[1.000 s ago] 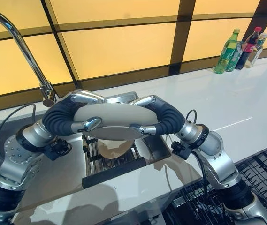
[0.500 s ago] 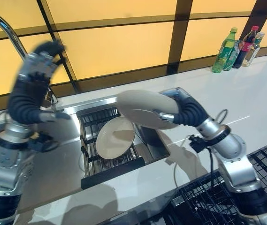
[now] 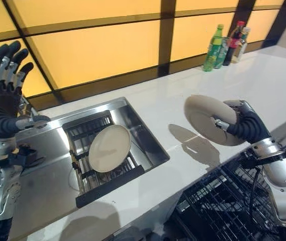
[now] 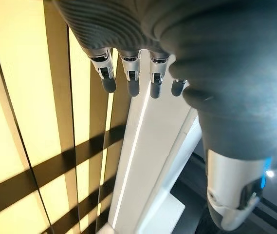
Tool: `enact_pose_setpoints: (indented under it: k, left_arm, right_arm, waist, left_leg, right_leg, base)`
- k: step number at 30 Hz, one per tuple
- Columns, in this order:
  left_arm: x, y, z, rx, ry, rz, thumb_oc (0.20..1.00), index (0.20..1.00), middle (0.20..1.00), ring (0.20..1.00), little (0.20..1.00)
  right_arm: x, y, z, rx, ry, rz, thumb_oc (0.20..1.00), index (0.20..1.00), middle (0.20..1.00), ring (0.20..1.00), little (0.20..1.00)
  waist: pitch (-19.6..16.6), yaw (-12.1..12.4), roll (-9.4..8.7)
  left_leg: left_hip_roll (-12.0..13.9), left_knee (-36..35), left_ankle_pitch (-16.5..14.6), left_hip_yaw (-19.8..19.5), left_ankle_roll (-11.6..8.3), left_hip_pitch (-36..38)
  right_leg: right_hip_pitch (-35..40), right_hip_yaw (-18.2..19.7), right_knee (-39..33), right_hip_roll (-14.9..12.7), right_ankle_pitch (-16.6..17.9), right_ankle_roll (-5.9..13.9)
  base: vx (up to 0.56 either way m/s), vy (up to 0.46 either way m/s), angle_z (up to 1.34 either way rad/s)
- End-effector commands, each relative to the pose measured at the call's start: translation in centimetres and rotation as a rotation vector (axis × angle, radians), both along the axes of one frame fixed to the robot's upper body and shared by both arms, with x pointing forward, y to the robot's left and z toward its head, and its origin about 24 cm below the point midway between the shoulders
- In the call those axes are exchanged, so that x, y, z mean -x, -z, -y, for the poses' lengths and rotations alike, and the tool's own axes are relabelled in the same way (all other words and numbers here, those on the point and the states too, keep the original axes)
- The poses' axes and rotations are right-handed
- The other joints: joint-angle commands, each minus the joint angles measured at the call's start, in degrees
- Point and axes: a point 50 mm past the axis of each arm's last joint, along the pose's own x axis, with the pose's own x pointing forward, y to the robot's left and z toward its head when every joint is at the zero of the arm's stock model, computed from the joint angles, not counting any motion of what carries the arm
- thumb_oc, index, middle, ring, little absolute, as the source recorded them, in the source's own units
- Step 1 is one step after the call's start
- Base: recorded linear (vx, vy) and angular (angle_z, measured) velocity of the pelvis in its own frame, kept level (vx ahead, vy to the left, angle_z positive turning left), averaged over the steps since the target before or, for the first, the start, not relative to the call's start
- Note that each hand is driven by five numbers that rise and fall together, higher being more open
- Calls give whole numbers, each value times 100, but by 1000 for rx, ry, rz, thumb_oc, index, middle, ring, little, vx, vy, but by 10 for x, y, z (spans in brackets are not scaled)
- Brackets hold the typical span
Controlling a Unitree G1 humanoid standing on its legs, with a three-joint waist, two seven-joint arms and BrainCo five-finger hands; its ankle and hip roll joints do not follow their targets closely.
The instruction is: Pick up plates and place into dishwasher.
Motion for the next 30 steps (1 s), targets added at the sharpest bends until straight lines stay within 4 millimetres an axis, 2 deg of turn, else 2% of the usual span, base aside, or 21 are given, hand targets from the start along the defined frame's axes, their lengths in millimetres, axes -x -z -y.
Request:
enact_pose_setpoints:
  k: [1, 3, 4, 5, 6, 9, 11, 16, 19, 21, 25, 30]
  left_arm:
    - [-6, -6, -15, 13, -45, -10, 1000, 1000, 1000, 1000, 1000]
    - [-9, -7, -18, 14, -77, -19, 1000, 1000, 1000, 1000, 1000]
    - [-9, -7, -21, 17, -103, -24, 1000, 1000, 1000, 1000, 1000]
    - [-9, -6, -24, 19, -121, -30, 1000, 1000, 1000, 1000, 1000]
    - [-9, -6, -26, 18, -132, -29, 1000, 1000, 1000, 1000, 1000]
    - [-10, -8, -26, 7, -146, -18, 1000, 1000, 1000, 1000, 1000]
    - [-7, -7, -30, 8, -168, -13, 1000, 1000, 1000, 1000, 1000]
    - [-5, -4, -43, 28, -252, -14, 1000, 1000, 1000, 1000, 1000]
    - [-9, -3, -47, 48, -302, -26, 1000, 1000, 1000, 1000, 1000]
    - [-10, -3, -47, 54, -313, -31, 1000, 1000, 1000, 1000, 1000]
    - [-12, 7, -38, 53, -299, -44, 1000, 1000, 1000, 1000, 1000]
    - [-14, 11, -30, 57, -275, -57, 1000, 1000, 1000, 1000, 1000]
  right_arm:
    - [6, -18, 12, 0, 69, 130, 200, 200, 200, 200, 200]
    - [9, -15, 16, -9, 84, 124, 200, 200, 200, 200, 200]
    - [9, -14, 17, -20, 81, 122, 200, 200, 200, 200, 200]
    - [9, -13, 18, -32, 77, 120, 200, 200, 200, 200, 200]
    - [8, -13, 19, -38, 75, 121, 200, 200, 200, 200, 200]
    - [5, -10, 22, -42, 106, 114, 200, 200, 200, 200, 200]
    - [4, -5, 24, -49, 129, 91, 200, 200, 200, 200, 200]
    - [-3, 13, 21, -87, 119, 4, 200, 200, 200, 200, 200]
    - [-11, 26, 14, -105, 87, -52, 200, 200, 200, 200, 200]
    - [-12, 31, 15, -113, 78, -75, 200, 200, 200, 200, 200]
    - [-16, 44, 13, -126, 25, -154, 200, 200, 200, 200, 200]
    - [-26, 66, 4, -130, -63, -287, 200, 200, 200, 200, 200]
  waist:
    - [-145, -253, -165]
    - [-72, -357, -170]
    - [14, -368, -204]
    - [58, -351, -200]
    - [101, -326, -203]
    - [207, -201, -185]
    - [209, -68, -223]
    - [159, 251, -371]
    - [152, 407, -365]
    - [168, 471, -357]
    - [362, 543, -327]
    - [404, 661, -275]
  left_leg:
    - [-273, 142, -405, 262, 194, -163]
    - [-272, 72, -481, 410, 203, -89]
    - [-261, 92, -484, 565, 216, -68]
    - [-241, 88, -555, 698, 257, -21]
    - [-215, 122, -495, 824, 282, -86]
    - [-188, 406, -474, 1056, 383, -363]
    - [-197, 594, -442, 1182, 411, -577]
    - [-164, 1002, -387, 1681, 421, -1237]
    - [-66, 1119, -300, 1883, 337, -1473]
    - [9, 1230, -238, 1873, 200, -1625]
    - [203, 1520, -73, 1722, -31, -1956]
    - [291, 1404, 104, 1669, -108, -2014]
  right_leg:
    - [-198, 104, 481, -506, -237, 670]
    - [-357, 54, 501, -564, -162, 787]
    - [-556, -111, 763, -613, 0, 847]
    - [-636, -318, 1068, -582, -111, 894]
    - [-705, -447, 1313, -525, -169, 861]
    - [-746, -737, 2276, -321, -626, 713]
    - [-687, -939, 2547, -285, -744, 626]
    - [-62, -1273, 2290, -261, -991, 509]
    - [250, -1484, 1877, -160, -1274, 311]
    - [452, -1523, 1453, -97, -1459, 153]
    - [477, -1476, 1168, -31, -1389, -13]
    - [492, -1589, 1087, 37, -1358, -113]
  base:
    - [-26, 39, -40]
    - [-47, -1, -44]
    - [-95, -32, -51]
    - [-165, -40, -68]
    - [-160, -6, -85]
    - [-205, -15, -91]
    - [-156, -46, -68]
    - [-103, -89, -87]
    - [-111, -132, -66]
    - [-113, -163, -42]
    - [-157, -106, -32]
    - [-93, -32, -10]
